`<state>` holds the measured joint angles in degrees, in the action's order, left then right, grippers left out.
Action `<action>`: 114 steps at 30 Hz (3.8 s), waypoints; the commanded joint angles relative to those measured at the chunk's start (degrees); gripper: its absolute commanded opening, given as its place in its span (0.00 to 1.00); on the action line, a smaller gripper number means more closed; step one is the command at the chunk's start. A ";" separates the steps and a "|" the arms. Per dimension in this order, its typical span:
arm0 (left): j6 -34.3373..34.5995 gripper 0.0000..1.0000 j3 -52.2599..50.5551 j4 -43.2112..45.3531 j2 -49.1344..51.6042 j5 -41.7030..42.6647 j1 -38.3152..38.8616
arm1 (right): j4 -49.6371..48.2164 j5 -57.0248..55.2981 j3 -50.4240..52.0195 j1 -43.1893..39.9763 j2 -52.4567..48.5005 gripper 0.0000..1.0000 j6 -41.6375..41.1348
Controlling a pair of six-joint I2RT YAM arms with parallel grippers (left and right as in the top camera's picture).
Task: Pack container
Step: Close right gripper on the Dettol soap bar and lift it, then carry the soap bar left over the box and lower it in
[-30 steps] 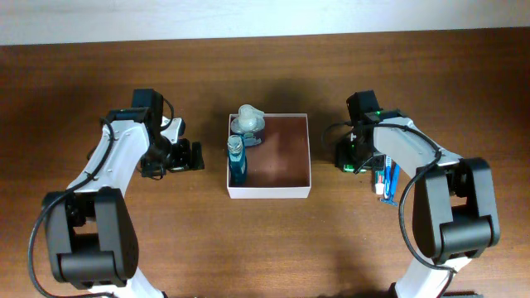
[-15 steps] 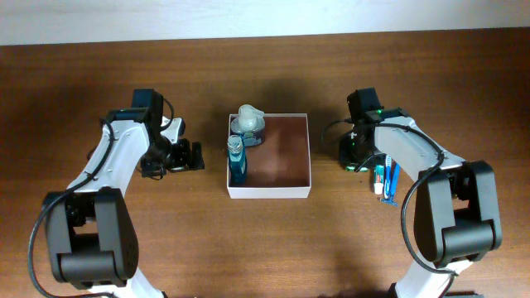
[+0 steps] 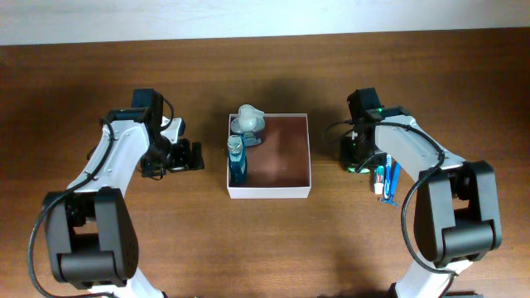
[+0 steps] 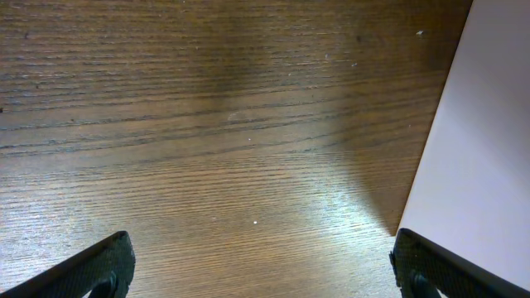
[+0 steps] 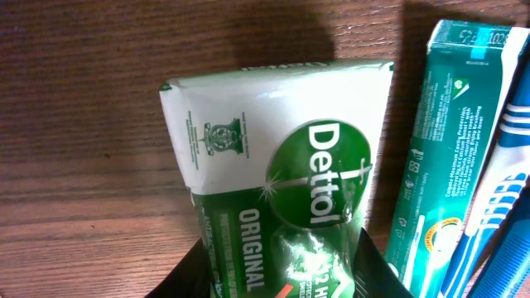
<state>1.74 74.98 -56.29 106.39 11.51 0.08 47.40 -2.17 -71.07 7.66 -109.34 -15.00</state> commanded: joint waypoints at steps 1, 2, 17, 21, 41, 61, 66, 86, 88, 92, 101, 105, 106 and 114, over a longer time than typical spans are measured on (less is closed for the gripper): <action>0.15 0.99 -0.22 -0.04 -0.24 0.00 -0.24 | 0.57 0.17 -0.11 0.33 0.31 0.11 -0.26; 0.15 1.00 -0.22 -0.04 -0.24 0.00 -0.24 | 0.68 0.17 -0.15 0.33 0.35 0.11 -0.24; 0.15 0.99 -0.22 -0.04 -0.24 0.00 -0.24 | 4.37 0.17 -4.15 0.33 0.37 0.04 -0.26; 0.15 0.99 -0.22 -0.04 -0.24 0.00 -0.24 | 4.72 0.13 -4.24 0.83 0.46 0.04 -0.22; 0.15 0.99 -0.22 -0.04 -0.24 0.00 -0.24 | 4.96 -0.04 -4.28 1.70 1.66 0.04 -0.02; 0.15 0.99 -0.22 -0.04 -0.24 0.00 -0.24 | 9.03 0.17 -4.28 4.48 20.31 0.04 -0.74; 0.15 0.99 -0.22 -0.04 -0.24 0.00 -0.24 | 8.94 1.60 -4.28 8.79 24.00 0.04 -2.49; 0.15 0.99 -0.22 -0.04 -0.24 0.00 -0.24 | -0.15 5.18 -5.99 24.35 23.67 0.04 -15.45; 0.15 0.99 -0.22 -0.04 -0.24 0.00 -0.24 | -0.68 5.25 -5.97 24.61 22.80 0.04 -16.09; 0.15 0.99 -0.22 -0.04 -0.24 0.00 -0.24 | -2.05 6.08 -5.99 25.33 20.55 0.04 -17.00; 0.15 0.99 -0.22 -0.04 -0.24 0.00 -0.24 | -3.58 7.78 -5.97 25.44 15.78 0.04 -17.07; 0.15 0.99 -0.22 -0.04 -0.24 0.00 -0.24 | -3.78 7.78 -5.97 25.44 14.10 0.04 -17.29; 0.15 0.99 -0.22 -0.04 -0.24 0.00 -0.24 | -3.96 7.78 -5.97 25.44 13.46 0.04 -17.49; 0.15 0.99 -0.22 -0.04 -0.24 0.00 -0.24 | -4.46 8.00 -5.97 25.44 9.97 0.04 -18.16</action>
<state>1.74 74.98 -56.29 106.39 11.53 0.08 43.22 5.52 -75.22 32.51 -98.19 -32.53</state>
